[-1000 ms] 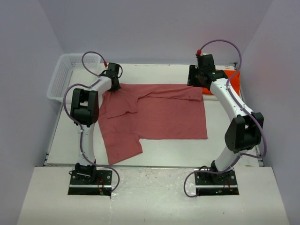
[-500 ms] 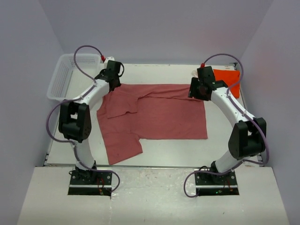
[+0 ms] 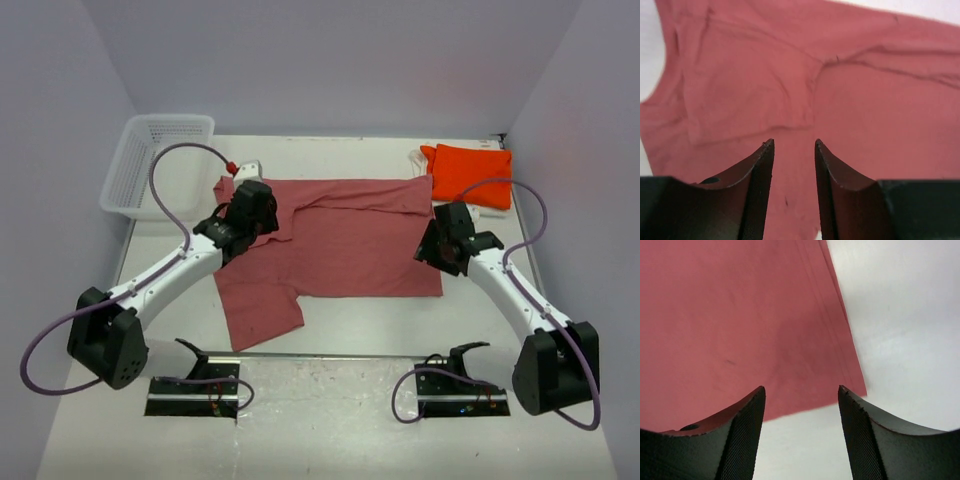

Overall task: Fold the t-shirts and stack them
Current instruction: Grap the side of the flattened tshirt closest away from the robot with both arms

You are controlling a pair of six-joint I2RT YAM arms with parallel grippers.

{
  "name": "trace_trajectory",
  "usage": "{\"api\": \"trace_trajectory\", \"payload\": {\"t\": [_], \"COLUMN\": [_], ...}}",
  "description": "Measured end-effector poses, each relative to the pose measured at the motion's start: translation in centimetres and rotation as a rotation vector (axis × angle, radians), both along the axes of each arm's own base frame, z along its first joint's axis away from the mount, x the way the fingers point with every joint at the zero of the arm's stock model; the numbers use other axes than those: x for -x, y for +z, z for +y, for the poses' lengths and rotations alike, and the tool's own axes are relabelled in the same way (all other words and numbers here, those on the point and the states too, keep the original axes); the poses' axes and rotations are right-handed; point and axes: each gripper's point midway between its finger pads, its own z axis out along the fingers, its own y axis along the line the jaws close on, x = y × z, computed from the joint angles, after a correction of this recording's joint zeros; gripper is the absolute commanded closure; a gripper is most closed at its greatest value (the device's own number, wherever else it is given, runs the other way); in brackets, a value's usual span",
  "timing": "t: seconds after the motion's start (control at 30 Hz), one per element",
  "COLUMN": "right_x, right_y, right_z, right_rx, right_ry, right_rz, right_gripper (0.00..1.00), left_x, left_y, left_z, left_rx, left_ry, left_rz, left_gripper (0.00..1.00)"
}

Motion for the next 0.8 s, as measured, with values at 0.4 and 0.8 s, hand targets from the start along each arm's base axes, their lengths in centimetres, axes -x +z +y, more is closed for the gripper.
{"api": "trace_trajectory", "payload": {"t": [0.4,0.8], "right_x": [5.8,6.7], "right_y": [-5.4,-9.1], "right_z": [-0.3,-3.0], "right_rx": [-0.175,-0.189], "right_ry": [-0.263,-0.442], "right_rz": [0.062,0.153], "right_gripper": [0.44,0.47], "left_x": [7.4,9.0], "left_y": [3.0,2.7], "left_z": [-4.6,-4.3], "left_rx": [0.177,0.205], "left_ry": [-0.212,-0.246], "left_rz": [-0.101,-0.113], "left_gripper": [0.61,0.61]}}
